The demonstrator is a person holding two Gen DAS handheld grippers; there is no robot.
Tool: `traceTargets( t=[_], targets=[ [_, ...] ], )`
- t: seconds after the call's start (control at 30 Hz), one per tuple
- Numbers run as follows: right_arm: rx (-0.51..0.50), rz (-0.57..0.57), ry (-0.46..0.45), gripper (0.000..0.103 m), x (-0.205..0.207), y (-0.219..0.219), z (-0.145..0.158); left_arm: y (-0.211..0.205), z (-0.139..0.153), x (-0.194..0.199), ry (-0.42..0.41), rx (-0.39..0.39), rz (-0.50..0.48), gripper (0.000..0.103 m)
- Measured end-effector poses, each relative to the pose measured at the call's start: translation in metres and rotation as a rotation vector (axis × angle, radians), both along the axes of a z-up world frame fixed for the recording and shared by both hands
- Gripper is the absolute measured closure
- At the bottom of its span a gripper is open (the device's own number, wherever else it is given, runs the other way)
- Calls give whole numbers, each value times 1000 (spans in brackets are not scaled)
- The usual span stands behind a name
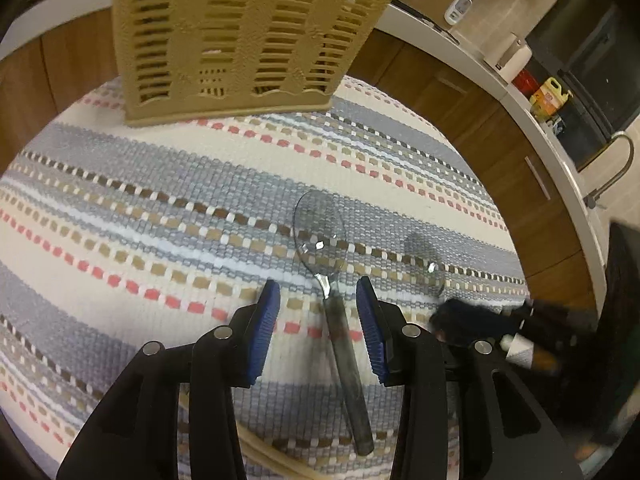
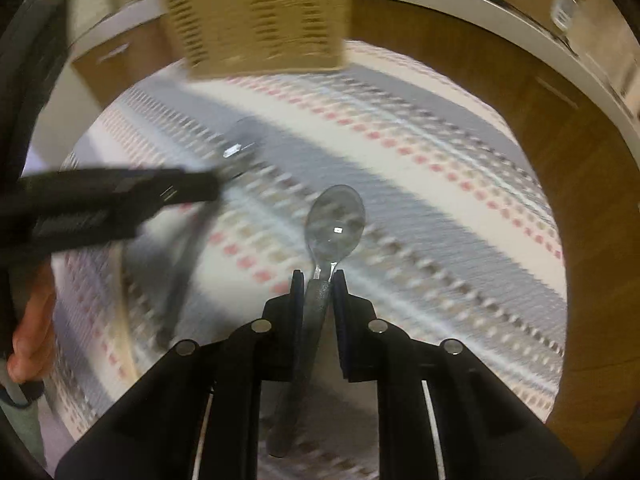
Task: Organize utensils
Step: 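Grasp a clear plastic spoon with each tool from the rug, then lift both clear spoons with both tools over the beige holder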
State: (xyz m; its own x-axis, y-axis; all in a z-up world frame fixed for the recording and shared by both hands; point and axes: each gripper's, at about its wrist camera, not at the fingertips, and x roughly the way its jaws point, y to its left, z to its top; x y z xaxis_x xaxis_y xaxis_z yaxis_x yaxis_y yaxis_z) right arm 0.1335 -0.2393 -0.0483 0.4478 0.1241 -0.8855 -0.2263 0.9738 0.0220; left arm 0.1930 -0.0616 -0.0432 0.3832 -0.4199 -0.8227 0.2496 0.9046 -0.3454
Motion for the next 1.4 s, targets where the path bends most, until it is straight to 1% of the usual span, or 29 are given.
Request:
traceTargets(
  t=[0.13,0.2,0.23,0.3,0.37,0.5,0.63,0.73,0.83,0.87,0.97,1.03,1.07,1.13,1.2,1.33,1.4],
  targets=[
    [45,-37,37,91,20,-32,3,-17,0,3,-14,59,-16,65],
    [69,-45,64,91,27,-40,5,-29,1,4,-32,116,-27,64],
    [95,-43,88,91,30,-45,6,-33,0,4,-36,129,-31,64],
    [110,-38,125,90,37,-46,8,-41,0,5,-50,165,-35,64],
    [110,-35,153,90,42,-46,8,-48,-1,5,-64,201,-44,64],
    [80,-27,199,88,50,-44,8,-63,-1,7,-73,262,-58,64],
    [75,-31,230,88,58,-42,8,-72,-3,9,-72,278,-60,63],
    [64,-34,225,89,62,-37,5,-72,-5,8,-76,298,-71,63],
    [48,-32,221,91,62,-34,4,-76,-7,10,-62,355,-112,67],
    [45,-29,221,91,63,-34,4,-77,-6,13,-48,356,-115,69],
    [57,-17,224,93,64,-36,3,-73,-6,16,-29,382,-114,82],
    [49,8,215,93,63,-35,3,-71,-6,18,-17,389,-109,92],
    [51,12,210,93,62,-36,3,-69,-6,19,-6,388,-103,93],
    [52,19,201,93,61,-36,3,-65,-5,20,-1,371,-101,93],
    [80,32,194,93,61,-37,3,-59,-4,21,-7,342,-90,93],
    [121,37,168,93,58,-40,7,-48,4,17,-41,243,-75,93],
    [132,41,142,93,56,-43,13,-45,12,13,-74,214,-79,93]
  ],
)
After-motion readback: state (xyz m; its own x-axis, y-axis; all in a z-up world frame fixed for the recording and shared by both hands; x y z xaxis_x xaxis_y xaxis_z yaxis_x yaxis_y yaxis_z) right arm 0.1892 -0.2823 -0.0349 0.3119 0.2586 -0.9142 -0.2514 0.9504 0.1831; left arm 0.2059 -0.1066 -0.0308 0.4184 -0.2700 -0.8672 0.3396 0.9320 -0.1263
